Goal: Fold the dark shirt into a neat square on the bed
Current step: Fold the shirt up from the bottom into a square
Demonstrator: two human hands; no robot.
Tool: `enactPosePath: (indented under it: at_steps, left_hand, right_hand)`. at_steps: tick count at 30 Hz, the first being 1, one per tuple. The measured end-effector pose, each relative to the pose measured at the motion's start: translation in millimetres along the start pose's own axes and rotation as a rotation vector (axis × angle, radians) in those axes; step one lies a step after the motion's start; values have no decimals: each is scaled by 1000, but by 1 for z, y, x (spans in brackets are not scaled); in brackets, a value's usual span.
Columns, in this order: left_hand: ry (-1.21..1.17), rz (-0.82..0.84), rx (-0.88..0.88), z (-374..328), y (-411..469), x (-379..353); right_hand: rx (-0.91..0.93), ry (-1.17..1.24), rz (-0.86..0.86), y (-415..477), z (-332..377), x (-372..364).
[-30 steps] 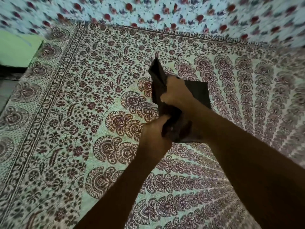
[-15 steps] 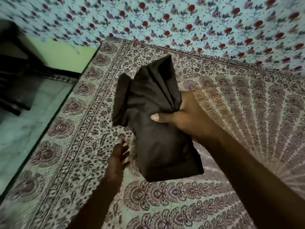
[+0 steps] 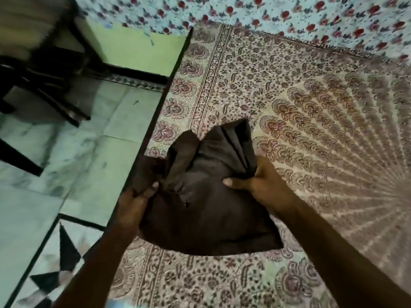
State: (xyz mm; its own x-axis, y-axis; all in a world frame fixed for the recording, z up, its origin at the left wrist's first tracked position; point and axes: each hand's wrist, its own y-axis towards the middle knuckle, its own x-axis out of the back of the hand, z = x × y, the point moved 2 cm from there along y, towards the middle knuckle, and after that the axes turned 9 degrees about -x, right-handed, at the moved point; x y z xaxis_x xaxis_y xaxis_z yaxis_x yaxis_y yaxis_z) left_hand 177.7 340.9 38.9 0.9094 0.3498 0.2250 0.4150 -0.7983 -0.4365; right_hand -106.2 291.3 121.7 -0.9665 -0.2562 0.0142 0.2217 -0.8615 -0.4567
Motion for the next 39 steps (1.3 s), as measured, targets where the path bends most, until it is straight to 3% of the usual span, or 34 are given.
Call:
enactPosePath:
  at_steps: [6,15,18,22,26,31,34,36,39]
  left_hand:
    - [280,26,-226,-16,11,80]
    - [596,292,-40,82,35,85]
    - [646,331,-18,79,16,87]
    - [778,424,-17,96,0,102]
    - [877,366,-42,105,-11,109]
    - [1073,374,-26,119,-24,110]
    - [1224,185,-168,105,-26,99]
    - [1114,99,-307,93,-17,87]
    - [863,130,-376,79,18,64]
  right_hand:
    - [-131,264,-246,-34,-74,-53]
    - [-479,179,-549,-33,-231,-63]
    - [-459,154,-525,-47,-236,-59]
    - [-472,-96,-328,-76,-241,-57]
    - [-516,-32,-382,-98,-247,-51]
    - [-529,-276,-345,-108,-251,-54]
    - [-610,-476,-451,-101,-239,-52]
    - [-490,-602,-608,-89,-222,-50]
    - [-254,-632,-718,-54,-194,-46]
